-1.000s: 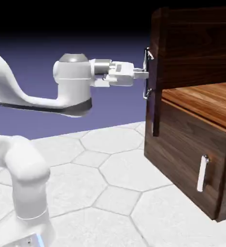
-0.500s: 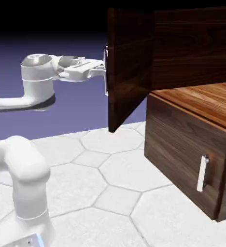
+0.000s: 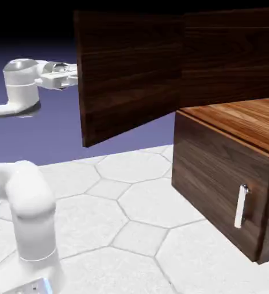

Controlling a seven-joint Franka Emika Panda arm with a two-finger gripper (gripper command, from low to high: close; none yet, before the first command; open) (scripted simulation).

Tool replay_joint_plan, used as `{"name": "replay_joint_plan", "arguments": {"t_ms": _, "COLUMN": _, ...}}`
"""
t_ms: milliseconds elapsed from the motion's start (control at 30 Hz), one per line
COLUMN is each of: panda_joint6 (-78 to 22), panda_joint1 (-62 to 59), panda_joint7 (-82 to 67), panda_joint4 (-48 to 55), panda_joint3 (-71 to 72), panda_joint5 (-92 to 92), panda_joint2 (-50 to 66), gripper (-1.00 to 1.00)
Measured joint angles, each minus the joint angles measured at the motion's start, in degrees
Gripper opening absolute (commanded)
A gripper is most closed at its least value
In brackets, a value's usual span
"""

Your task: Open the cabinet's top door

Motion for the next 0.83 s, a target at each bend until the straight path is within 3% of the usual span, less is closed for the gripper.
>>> {"name": "replay_joint_plan", "arguments": {"t_ms": 400, "panda_joint6": -18.86, "panda_joint1": -22.34, "panda_joint7": -2.93, "panda_joint4": 24.92, "panda_joint3": 18.1, "panda_joint5": 8.46, "panda_joint2": 2.4, "gripper": -1.0}}
{"name": "replay_joint_plan", "arguments": {"t_ms": 833, "panda_joint6": -34.76, "panda_joint1": -45.58, "panda_joint7": -10.96, "panda_joint4": 51.92, "panda_joint3": 28.61, "panda_joint5": 11.68, "panda_joint2": -2.09, "gripper": -1.0}}
